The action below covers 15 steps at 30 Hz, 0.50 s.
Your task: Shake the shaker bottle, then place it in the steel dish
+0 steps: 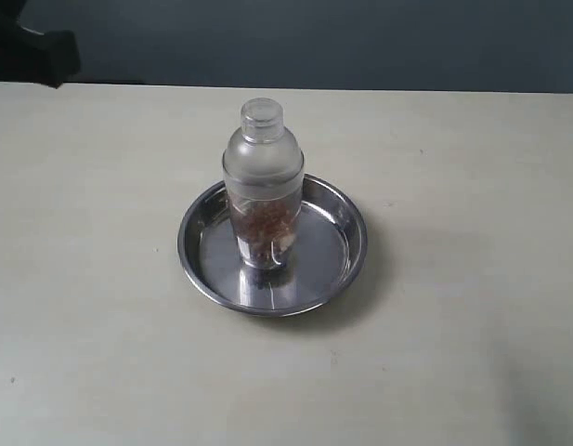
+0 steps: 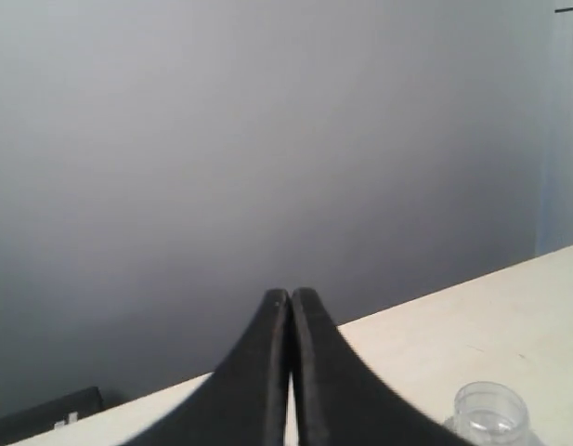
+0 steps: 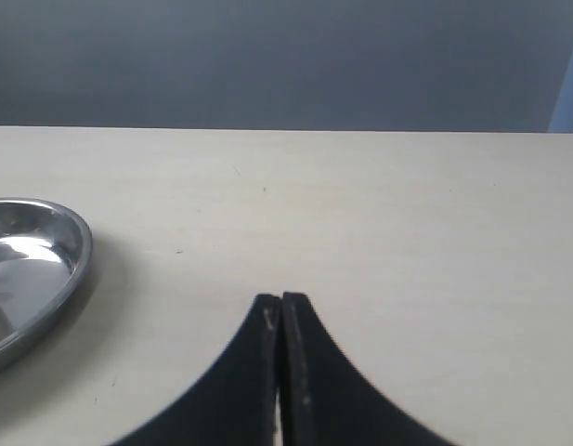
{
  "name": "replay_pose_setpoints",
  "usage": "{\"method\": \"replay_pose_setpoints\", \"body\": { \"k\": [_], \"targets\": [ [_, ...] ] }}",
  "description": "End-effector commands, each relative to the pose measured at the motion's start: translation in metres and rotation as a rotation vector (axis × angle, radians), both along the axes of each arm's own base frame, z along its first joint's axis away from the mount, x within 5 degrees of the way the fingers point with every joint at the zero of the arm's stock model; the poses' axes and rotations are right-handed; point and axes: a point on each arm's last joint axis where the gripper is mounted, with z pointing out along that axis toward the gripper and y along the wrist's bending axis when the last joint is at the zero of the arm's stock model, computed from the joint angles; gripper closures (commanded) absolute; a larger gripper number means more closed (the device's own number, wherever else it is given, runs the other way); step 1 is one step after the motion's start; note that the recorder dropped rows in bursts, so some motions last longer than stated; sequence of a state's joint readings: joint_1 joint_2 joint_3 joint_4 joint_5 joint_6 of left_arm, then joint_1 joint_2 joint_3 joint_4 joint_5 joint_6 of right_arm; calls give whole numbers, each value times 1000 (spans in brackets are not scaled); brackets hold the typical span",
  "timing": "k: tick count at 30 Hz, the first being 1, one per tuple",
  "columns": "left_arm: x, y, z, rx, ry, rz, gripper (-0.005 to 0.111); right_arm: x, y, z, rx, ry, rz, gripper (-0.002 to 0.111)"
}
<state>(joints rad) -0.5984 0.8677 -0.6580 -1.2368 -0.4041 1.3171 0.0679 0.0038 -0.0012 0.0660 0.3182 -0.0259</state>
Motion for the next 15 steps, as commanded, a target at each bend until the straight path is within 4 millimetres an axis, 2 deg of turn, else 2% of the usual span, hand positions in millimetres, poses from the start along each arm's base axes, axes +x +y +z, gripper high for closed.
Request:
{"method": "replay_pose_setpoints", "body": {
  "k": [1, 2, 5, 8, 12, 15],
  "targets": [
    [-4, -8, -15, 97, -148, -90, 106, 0, 0, 1, 0, -15, 1, 109],
    [-7, -9, -19, 32, -178, -117, 106, 0, 0, 1, 0, -15, 1, 109],
    [-17, -1, -38, 39, -146, -124, 106, 0, 0, 1, 0, -15, 1, 109],
    [-36, 20, -58, 38, -110, -96, 106, 0, 0, 1, 0, -15, 1, 109],
    [-61, 43, -66, 96, -43, -55, 106, 0, 0, 1, 0, -15, 1, 109],
    [-82, 59, -80, 90, 114, 33, 106, 0, 0, 1, 0, -15, 1, 109]
  ]
}}
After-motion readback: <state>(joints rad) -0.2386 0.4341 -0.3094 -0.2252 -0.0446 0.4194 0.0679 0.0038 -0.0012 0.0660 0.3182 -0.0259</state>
